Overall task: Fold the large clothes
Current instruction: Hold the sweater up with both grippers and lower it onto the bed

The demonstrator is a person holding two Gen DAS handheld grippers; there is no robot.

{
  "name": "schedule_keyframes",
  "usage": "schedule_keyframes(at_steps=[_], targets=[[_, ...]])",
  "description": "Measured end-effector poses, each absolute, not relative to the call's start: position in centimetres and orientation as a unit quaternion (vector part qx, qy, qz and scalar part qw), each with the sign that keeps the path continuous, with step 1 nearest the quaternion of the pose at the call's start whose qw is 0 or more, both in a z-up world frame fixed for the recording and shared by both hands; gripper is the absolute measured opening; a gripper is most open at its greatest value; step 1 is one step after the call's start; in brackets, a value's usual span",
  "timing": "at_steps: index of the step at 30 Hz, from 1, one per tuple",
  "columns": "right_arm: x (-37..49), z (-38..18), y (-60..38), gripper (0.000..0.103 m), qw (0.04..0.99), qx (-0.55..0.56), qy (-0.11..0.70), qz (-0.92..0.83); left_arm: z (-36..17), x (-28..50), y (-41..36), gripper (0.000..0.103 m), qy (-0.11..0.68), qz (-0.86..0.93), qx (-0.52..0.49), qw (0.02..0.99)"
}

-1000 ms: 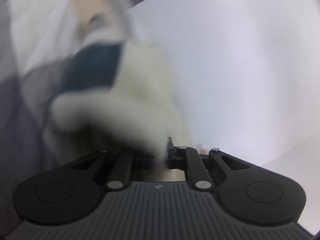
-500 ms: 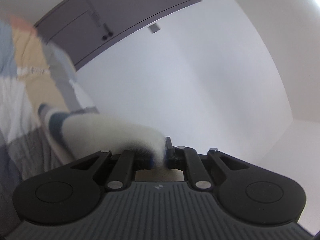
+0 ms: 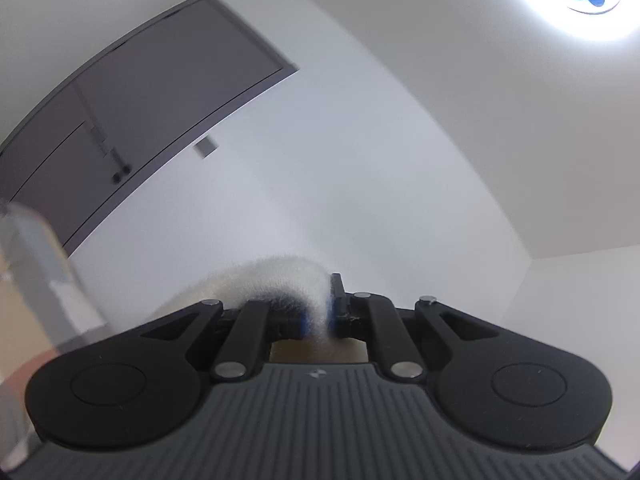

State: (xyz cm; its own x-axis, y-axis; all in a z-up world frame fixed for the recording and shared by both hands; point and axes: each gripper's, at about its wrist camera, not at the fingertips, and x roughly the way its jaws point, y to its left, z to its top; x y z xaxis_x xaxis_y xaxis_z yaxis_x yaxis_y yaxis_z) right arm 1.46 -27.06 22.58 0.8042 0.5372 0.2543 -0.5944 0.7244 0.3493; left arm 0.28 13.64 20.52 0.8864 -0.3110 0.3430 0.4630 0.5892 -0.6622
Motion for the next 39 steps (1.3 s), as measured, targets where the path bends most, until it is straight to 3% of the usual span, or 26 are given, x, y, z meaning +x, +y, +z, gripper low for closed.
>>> schedule_keyframes(at_steps=[7,11,15,30,34,39], targets=[[1.5,32.7,-27.6,0.014,0.919,0.217,-0.117,0.309,31.8,-1.3,13.0,0.012,-0.149,-0.226,-0.340,0.901],[5.8,34.3,-26.7,0.014,0.930,0.223,-0.088,0.279,32.4,1.0,12.3,0.012,-0.141,-0.185,-0.284,0.930],[12.9,29.3,-24.3,0.014,0.950,0.194,-0.027,0.245,25.1,8.9,13.2,0.012,-0.081,-0.156,-0.280,0.944],[42.8,-1.0,-16.9,0.015,0.949,0.182,0.168,0.194,-7.4,41.5,19.9,0.012,0.156,-0.064,-0.333,0.928],[49.8,-7.5,-14.4,0.015,0.944,0.177,0.215,0.174,-12.8,51.5,21.5,0.012,0.206,-0.047,-0.320,0.923],[54.0,-14.9,-13.5,0.018,0.932,0.169,0.283,0.149,-18.3,57.2,21.7,0.012,0.273,-0.028,-0.289,0.917]])
